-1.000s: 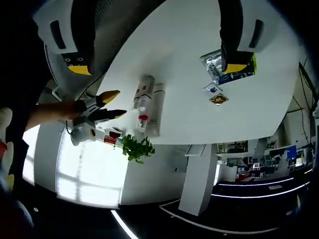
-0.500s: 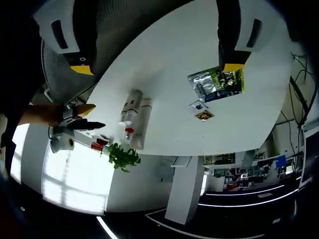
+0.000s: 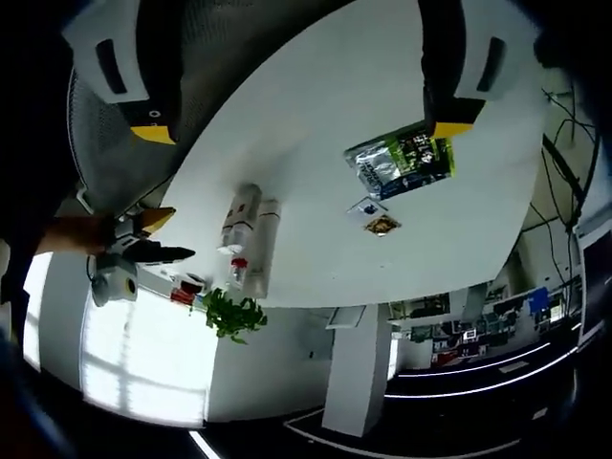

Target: Arrange the skincare products in the storage area until every visible bottle or jar stands upright without overlapping.

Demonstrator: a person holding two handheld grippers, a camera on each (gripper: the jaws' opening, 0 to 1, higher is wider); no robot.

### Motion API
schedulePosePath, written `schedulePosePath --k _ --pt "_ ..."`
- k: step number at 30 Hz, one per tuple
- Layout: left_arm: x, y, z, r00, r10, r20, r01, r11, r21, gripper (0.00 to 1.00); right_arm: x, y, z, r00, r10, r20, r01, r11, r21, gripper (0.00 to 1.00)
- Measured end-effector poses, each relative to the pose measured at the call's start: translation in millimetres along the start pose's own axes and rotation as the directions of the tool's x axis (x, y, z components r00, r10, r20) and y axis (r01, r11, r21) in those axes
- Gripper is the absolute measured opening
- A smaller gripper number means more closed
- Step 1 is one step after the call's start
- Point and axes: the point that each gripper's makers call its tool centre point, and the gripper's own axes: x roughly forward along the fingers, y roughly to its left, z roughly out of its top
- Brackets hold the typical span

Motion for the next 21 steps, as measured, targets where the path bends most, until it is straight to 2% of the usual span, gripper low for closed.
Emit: schedulePosePath --k 4,8,12,16,18,21 --pt "4.8 8.9 1.7 1.0 -0.002 -0.015 0.003 1.0 0.027 0.99 1.0 0.3 -1.0 1.0 0.001 -0.006 -0.001 1.0 0.001 1.0" --pt "13.1 21.4 1.8 0.999 -0.003 -0.054 0.007 0.998 0.068 0.99 1.6 -1.6 -1.6 1.0 0.0 -0.005 0.0 1.0 0.01 1.0" --pt "25.1 37.1 1.1 0.994 -0.002 -0.111 0.017 0.991 0.134 0.99 1.5 -0.9 -1.9 1.0 -0.003 -0.005 0.003 1.0 0.011 1.0" --pt "36.6 50.4 6.8 0.992 -0.009 -0.122 0.029 0.986 0.165 0.99 2.2 -1.6 -3.8 1.0 -0.002 -0.013 0.002 1.0 0.014 1.0" --pt "43.2 63.2 7.2 0.99 -0.009 -0.139 0.036 0.981 0.188 0.99 1.7 -1.6 -4.0 1.0 -0.005 -0.016 0.006 1.0 0.009 1.0" --pt "52.3 68.4 9.3 0.986 -0.016 -0.164 0.052 0.974 0.218 0.99 1.2 -1.5 -4.1 1.0 -0.012 -0.019 0.012 1.0 0.002 0.99"
